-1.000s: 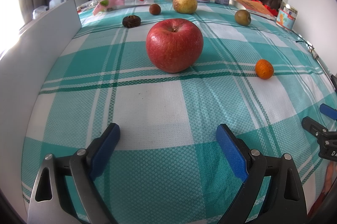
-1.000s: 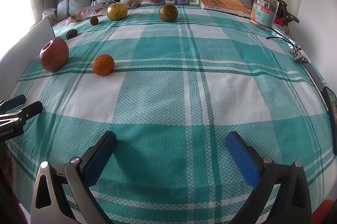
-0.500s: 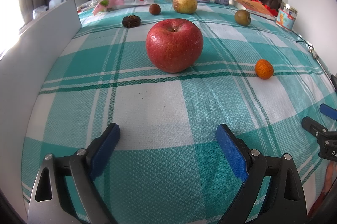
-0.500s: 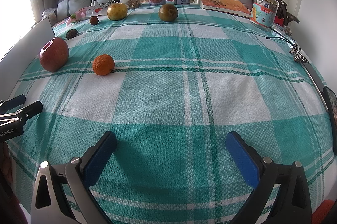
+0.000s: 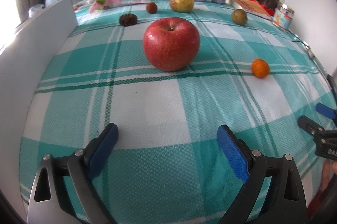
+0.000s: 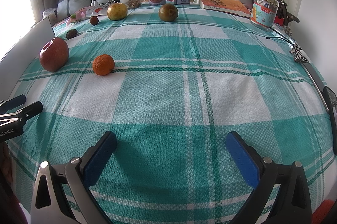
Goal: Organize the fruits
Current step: 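Move the left tool to the red apple and close on it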
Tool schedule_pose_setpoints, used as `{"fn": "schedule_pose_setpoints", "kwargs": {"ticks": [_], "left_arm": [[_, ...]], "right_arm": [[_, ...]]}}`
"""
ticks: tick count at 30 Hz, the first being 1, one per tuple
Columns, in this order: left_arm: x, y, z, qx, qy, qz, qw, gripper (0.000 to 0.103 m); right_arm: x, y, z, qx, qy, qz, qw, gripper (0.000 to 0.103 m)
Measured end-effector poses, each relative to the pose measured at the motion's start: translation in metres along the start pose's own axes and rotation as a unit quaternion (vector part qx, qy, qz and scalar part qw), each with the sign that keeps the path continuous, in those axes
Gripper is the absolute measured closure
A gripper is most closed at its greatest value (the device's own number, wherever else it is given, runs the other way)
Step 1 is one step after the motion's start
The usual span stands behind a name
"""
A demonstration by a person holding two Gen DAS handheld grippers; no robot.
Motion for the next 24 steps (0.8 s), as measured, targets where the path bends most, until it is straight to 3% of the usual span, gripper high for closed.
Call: {"fn": "schedule_pose_setpoints", "kwargs": {"ticks": [2, 6, 12, 17, 19, 20, 24], "left_arm": [[-0.003, 0.002, -0.004, -0.012, -0.002, 0.02, 0.9997, 0.007], [-0.015, 0.004, -0.027, -0.019, 0.061, 0.067, 0.9957, 0.008], [0.003, -0.024, -0.088, -0.025, 0.017, 0.037, 0.9989, 0.007], [0.009, -0.048, -0.098, -0.035, 0.001, 0.006, 0.9994, 0.01], [0.009, -0.05, -0.098, -0.028, -0.003, 0.019, 0.9994, 0.029], [0.009, -0.05, -0.098, -0.027, -0.003, 0.026, 0.9993, 0.031], [0.005, -0.041, -0.092, -0.018, -0.008, 0.012, 0.9997, 0.031]], "right_arm": [[0.0, 0.0, 0.0, 0.0, 0.0, 0.0, 1.0, 0.0], [0.0, 0.0, 0.0, 0.0, 0.0, 0.0, 1.0, 0.0], [0.0, 0.0, 0.0, 0.0, 0.0, 0.0, 1.0, 0.0], [0.0, 0.0, 0.0, 0.0, 0.0, 0.0, 1.0, 0.0], [0.0, 0.0, 0.0, 0.0, 0.0, 0.0, 1.0, 0.0], [0.0, 0.0, 0.0, 0.0, 0.0, 0.0, 1.0, 0.0], [-0.001, 0.0, 0.0, 0.0, 0.0, 0.0, 1.0, 0.0]]}}
Point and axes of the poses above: each gripper's, at about its wrist camera, not at the fingertips, and y roughly against the way its jaws point, x to its right, z to its underside, the point moved 1 cm from there along -y, roughly the way its jaws point, and after that the axes turned 15 degrees about -z, right-handed, at the moved point
